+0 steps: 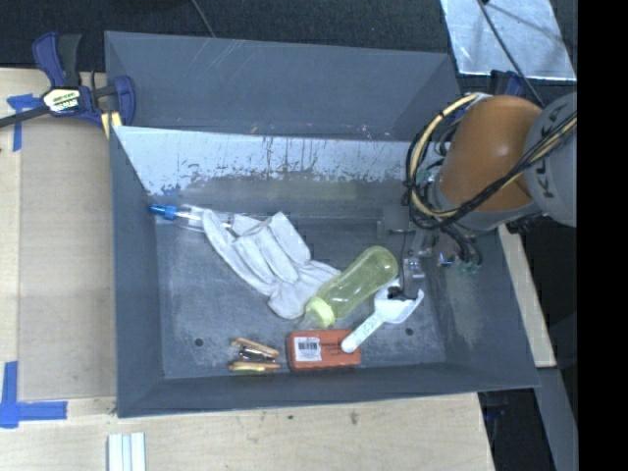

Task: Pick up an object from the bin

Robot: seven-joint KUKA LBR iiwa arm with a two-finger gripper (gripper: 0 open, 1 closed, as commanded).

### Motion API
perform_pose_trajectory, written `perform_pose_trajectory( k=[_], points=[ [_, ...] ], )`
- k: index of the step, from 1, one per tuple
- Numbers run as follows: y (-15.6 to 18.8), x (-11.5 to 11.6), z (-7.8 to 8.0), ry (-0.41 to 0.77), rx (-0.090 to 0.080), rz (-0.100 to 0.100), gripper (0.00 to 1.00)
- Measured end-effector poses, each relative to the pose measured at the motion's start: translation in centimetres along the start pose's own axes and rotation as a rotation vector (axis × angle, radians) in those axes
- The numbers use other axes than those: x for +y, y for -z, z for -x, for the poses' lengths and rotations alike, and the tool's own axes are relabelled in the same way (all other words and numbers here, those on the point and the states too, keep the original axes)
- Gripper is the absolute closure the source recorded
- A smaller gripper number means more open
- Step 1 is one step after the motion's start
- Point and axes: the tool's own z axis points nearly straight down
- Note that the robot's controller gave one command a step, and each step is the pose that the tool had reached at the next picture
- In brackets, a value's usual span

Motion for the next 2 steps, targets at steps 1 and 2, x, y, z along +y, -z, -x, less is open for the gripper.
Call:
perform_pose_trajectory(
  k=[1,2],
  points=[
    [-2.5,2.0,-1.3,0.114,0.013,0.003,0.00],
    [-2.8,3.5,-3.6,0.158,0.010,0.001,1.00]
  ],
)
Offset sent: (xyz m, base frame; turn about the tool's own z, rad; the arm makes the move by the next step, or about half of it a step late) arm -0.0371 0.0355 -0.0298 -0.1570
